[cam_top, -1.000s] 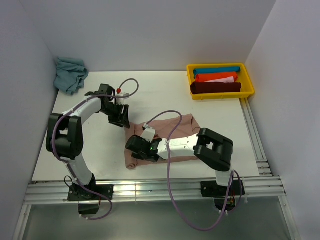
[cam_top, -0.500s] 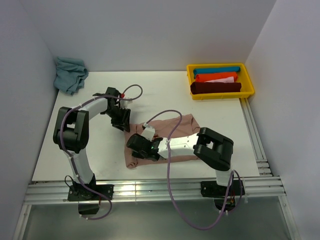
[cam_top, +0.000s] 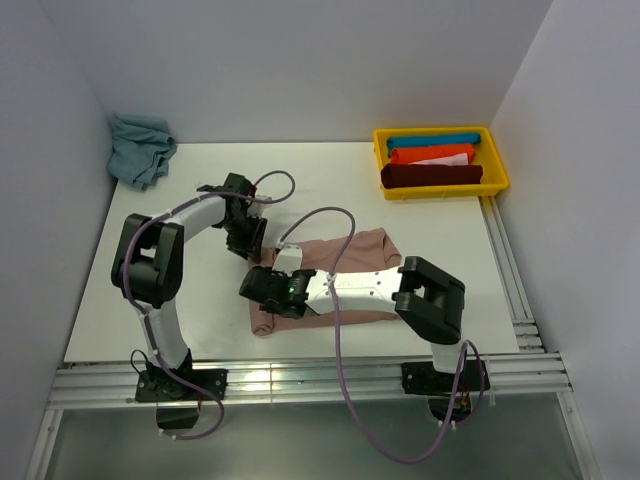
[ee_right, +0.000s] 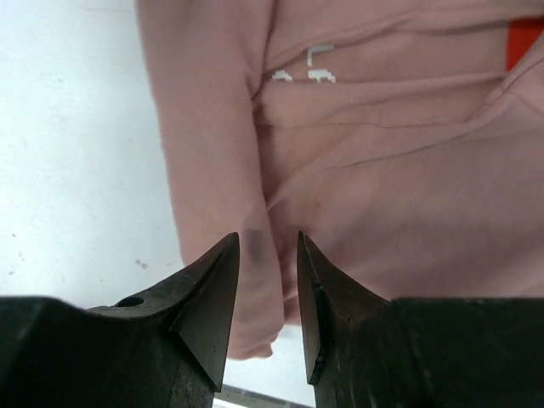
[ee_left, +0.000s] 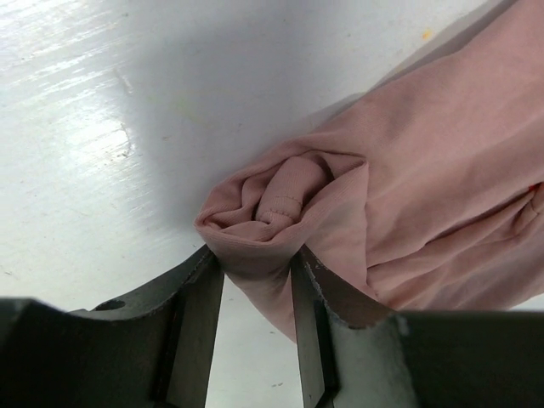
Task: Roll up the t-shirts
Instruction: Roll the tshirt
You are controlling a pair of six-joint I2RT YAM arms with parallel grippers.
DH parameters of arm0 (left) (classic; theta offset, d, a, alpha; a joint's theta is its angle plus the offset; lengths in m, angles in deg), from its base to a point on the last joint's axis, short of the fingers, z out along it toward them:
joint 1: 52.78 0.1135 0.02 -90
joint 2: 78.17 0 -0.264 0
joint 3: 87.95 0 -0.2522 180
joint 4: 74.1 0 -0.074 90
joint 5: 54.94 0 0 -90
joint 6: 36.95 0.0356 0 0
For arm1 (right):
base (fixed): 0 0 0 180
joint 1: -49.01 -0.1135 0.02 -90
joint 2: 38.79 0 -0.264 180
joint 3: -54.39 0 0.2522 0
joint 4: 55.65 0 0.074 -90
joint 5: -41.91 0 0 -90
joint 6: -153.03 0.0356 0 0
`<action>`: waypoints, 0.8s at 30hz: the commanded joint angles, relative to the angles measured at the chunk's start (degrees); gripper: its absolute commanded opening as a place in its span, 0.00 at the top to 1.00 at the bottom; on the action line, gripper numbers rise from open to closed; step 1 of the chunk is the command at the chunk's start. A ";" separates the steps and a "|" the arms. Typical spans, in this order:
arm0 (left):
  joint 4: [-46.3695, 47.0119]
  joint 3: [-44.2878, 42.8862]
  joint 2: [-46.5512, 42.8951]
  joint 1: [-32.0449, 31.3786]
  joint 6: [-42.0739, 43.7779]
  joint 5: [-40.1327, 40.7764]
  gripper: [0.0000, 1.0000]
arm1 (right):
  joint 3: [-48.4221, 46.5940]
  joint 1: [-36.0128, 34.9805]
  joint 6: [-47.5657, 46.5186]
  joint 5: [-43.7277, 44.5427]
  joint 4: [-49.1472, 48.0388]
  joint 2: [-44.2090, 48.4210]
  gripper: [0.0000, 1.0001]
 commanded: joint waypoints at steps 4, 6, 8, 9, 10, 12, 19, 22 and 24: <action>1.37 -2.16 0.06 -0.70 -0.70 3.14 0.59 | -8.36 -0.96 -4.76 7.44 8.12 -0.44 0.59; 1.28 -2.34 0.15 -0.87 -0.88 3.32 0.58 | -12.14 -0.69 -6.78 7.88 8.99 -2.20 0.59; 1.19 -2.51 0.15 -0.96 -0.88 3.41 0.59 | -16.17 -0.43 -8.45 7.88 9.35 -5.45 0.59; 1.28 -2.52 0.15 -1.05 -0.88 3.49 0.58 | -17.33 -0.17 -8.98 7.79 9.52 -7.55 0.59; 1.11 -2.60 0.15 -1.05 -0.88 3.58 0.58 | -18.47 -0.08 -9.34 7.53 9.70 -8.61 0.59; 1.02 -2.69 0.24 -1.14 -0.88 3.67 0.59 | -21.37 0.53 -10.22 7.53 10.22 -11.25 0.59; 0.66 -2.78 -0.20 -1.14 -0.70 3.67 0.59 | -27.88 1.59 -10.13 8.76 15.76 -17.24 0.54; 0.66 -2.87 -0.20 -1.14 -0.61 3.67 0.58 | -26.84 1.33 -9.96 8.50 15.85 -17.50 0.51; 0.66 -2.96 -0.12 -1.14 -0.70 3.58 0.58 | -26.13 1.33 -9.78 7.97 15.41 -17.41 0.48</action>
